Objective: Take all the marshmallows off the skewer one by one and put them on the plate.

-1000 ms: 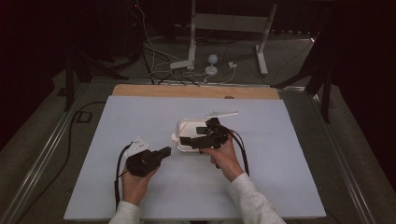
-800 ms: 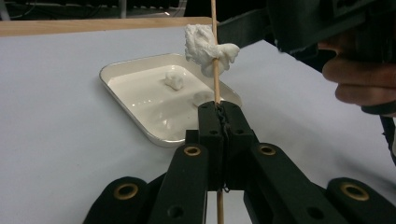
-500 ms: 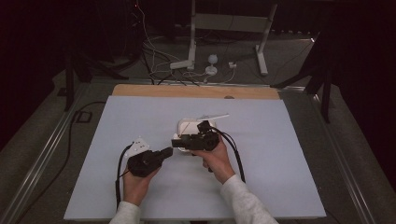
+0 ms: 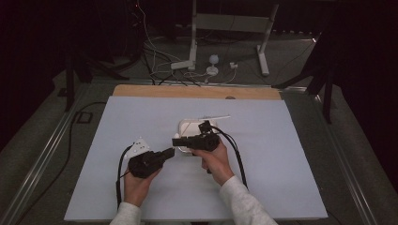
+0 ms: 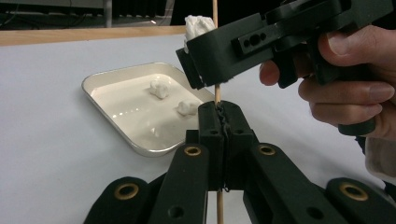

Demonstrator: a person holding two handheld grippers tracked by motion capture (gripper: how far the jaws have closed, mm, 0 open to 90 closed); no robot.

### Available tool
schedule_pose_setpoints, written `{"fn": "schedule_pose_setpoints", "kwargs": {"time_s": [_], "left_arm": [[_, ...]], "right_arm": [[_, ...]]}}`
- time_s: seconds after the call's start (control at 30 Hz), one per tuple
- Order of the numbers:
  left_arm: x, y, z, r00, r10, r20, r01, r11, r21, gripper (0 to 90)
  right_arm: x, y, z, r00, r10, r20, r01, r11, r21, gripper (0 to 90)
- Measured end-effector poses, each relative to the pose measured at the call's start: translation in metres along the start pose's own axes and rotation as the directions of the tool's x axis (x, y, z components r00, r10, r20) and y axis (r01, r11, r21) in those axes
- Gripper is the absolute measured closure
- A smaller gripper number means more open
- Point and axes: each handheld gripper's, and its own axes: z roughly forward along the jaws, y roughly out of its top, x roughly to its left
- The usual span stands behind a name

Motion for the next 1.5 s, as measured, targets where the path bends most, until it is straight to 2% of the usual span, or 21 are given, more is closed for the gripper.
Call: {"fn": "schedule_pose_setpoints", "kwargs": {"time_s": [0.23,0.27,0.33,0.4,0.47,0.57,0.67,0.97,1.5], "left_arm": [[0.002,0.0,-0.002,0.9998,-0.002,0.017,0.002,1.0,-0.006,90.0],[0.002,-0.001,-0.002,0.9999,0.005,0.012,-0.005,1.0,0.005,90.0],[0.003,-0.004,-0.004,0.9998,0.003,0.019,-0.003,0.9999,0.01,90.0],[0.003,-0.003,-0.004,0.9994,0.002,0.033,-0.002,1.0,0.003,90.0],[-0.001,-0.002,0.0,0.9991,0.026,0.033,-0.027,0.9995,0.019,90.0],[-0.003,-0.003,0.003,0.9986,0.031,0.043,-0.031,0.9993,0.021,90.0],[-0.003,-0.002,0.001,0.9985,0.034,0.044,-0.035,0.9993,0.014,90.0],[-0.001,-0.002,-0.003,0.9979,0.045,0.046,-0.045,0.9989,0.008,90.0],[0.002,0.0,-0.009,0.996,0.064,0.061,-0.064,0.9979,0.001,90.0]], "right_arm": [[0.001,0.002,-0.004,0.9999,0.01,0.001,-0.01,0.999,-0.034,77.5],[0.0,0.004,-0.008,0.9996,0.019,0.021,-0.017,0.998,-0.062,78.3],[-0.007,0.009,-0.021,0.9977,0.065,0.019,-0.063,0.99,-0.124,78.8],[-0.01,0.012,-0.028,0.9967,0.08,0.008,-0.078,0.987,-0.138,78.9],[-0.011,0.015,-0.034,0.9983,0.055,0.022,-0.052,0.991,-0.121,78.7],[-0.009,0.016,-0.039,0.9985,0.019,0.051,-0.014,0.994,-0.107,78.7],[-0.011,0.016,-0.041,0.9988,0.025,0.041,-0.021,0.994,-0.103,78.7],[-0.007,0.023,-0.042,0.9977,-0.012,0.067,0.018,0.996,-0.088,78.9],[-0.004,0.03,-0.044,0.9961,-0.044,0.076,0.049,0.997,-0.067,79.1]]}}
